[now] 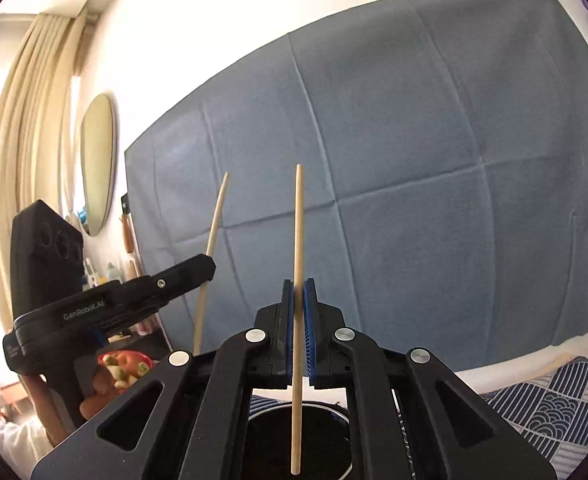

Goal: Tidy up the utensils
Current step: 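Lift the chopsticks with both tools and carry them over the black holder, then lower the chopsticks into the black holder and open both tools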

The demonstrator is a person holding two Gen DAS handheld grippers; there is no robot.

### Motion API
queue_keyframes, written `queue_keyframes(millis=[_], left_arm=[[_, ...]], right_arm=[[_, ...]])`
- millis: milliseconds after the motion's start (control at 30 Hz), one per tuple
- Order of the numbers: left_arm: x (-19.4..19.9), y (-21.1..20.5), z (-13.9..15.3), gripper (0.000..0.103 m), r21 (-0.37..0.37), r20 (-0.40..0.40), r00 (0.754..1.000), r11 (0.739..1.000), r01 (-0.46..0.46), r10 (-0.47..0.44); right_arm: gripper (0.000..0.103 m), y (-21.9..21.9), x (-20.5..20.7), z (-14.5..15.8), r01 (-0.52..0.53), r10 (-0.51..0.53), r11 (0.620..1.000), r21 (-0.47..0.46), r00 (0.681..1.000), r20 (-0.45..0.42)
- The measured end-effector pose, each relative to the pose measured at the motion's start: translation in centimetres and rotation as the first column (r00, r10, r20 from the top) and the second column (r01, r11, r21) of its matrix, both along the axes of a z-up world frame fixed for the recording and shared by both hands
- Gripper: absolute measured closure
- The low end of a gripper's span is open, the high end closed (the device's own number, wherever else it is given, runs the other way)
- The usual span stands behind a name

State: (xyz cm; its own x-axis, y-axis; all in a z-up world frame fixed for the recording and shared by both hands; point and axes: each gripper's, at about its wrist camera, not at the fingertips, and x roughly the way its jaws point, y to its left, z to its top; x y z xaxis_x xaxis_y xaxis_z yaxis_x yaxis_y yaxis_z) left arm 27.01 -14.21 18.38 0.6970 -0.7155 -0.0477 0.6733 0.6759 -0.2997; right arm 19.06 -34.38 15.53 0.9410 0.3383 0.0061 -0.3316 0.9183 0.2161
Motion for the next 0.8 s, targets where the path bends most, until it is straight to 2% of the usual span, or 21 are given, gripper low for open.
queue_keyframes(millis=[167,333,500,667,800], left_arm=[[0.8,-0.9,-1.4,0.098,-0.04,-0.012,1.0,0.999,0.011,-0.012],[1.1,-2.7,-2.6,0.098,0.02,-0.014,1.0,0.999,0.028,-0.028],[1.1,-3.0,-3.8,0.098,0.085,-0.043,0.999,0.996,0.035,-0.032],[0.4,-2.5,-3.9,0.098,0.157,-0.056,0.998,0.987,0.025,-0.016],[-0.1,-2.3,-3.6,0.098,0.176,-0.075,0.997,0.984,0.033,-0.02]], right_arm=[[0.098,-0.8,0.9,-1.3,0.007,-0.005,0.999,0.045,1.0,-0.026],[0.098,-0.9,1.1,-2.0,0.007,-0.005,1.0,0.026,0.998,-0.059],[0.098,-0.5,0.6,-2.4,0.004,-0.009,0.999,-0.048,0.995,-0.103],[0.098,-0.2,-0.2,-2.6,0.012,-0.028,0.994,-0.11,0.989,-0.144],[0.098,0.0,-0.7,-2.9,0.028,-0.05,0.991,-0.13,0.984,-0.171]])
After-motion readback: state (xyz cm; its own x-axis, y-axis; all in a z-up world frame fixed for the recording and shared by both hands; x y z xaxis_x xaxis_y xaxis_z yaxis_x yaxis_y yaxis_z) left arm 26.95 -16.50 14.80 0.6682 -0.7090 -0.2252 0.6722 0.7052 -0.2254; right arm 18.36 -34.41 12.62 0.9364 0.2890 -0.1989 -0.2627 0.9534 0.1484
